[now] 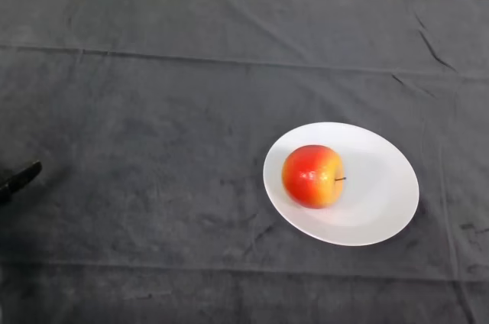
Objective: Move the apple to the plate
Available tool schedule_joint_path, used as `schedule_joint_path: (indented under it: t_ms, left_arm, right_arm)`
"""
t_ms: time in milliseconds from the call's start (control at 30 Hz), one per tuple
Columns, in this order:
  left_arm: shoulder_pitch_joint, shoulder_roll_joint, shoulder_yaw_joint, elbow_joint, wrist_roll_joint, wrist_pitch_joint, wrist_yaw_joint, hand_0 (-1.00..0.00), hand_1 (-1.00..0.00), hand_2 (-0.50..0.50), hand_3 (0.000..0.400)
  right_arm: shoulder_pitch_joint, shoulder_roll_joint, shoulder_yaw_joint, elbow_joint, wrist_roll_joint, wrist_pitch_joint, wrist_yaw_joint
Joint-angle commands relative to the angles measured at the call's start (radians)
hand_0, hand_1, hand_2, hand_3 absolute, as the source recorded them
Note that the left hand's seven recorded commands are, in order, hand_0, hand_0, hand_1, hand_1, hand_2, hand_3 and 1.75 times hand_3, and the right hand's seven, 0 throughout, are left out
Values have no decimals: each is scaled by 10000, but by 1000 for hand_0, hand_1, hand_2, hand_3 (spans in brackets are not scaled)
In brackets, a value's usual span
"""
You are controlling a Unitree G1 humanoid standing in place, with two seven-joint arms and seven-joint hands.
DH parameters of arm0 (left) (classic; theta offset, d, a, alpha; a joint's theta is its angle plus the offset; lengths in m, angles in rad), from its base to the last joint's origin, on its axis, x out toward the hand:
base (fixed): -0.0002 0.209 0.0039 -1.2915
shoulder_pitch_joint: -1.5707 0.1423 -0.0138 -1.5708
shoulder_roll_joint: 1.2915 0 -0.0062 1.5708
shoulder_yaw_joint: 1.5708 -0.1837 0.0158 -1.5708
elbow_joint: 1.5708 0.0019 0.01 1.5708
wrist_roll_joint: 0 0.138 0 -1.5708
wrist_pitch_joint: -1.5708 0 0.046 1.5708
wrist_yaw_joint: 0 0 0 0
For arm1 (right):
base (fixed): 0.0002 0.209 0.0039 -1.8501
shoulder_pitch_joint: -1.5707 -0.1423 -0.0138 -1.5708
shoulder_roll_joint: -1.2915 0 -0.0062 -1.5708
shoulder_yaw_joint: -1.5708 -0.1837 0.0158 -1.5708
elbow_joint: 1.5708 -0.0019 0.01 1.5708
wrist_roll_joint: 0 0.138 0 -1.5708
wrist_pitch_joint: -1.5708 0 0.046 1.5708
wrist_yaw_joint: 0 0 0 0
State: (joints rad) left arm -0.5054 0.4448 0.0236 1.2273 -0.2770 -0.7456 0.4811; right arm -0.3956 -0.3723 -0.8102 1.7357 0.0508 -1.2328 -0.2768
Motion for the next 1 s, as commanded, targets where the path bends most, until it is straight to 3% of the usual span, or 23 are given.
schedule_joint_path:
  t_ms: [33,333,1000]
  left_arm:
    - [447,-302,226,145,-111,36,138,0,0,0,0]
    - [679,-657,474,54,-109,-80,234,0,0,0,0]
    - [760,-587,656,115,430,-219,455,0,0,0,0]
  right_arm:
    - [805,1302,-103,691,-158,333,-11]
    - [806,1303,-106,689,-162,334,-13]
    - [807,1302,-110,688,-171,335,-16]
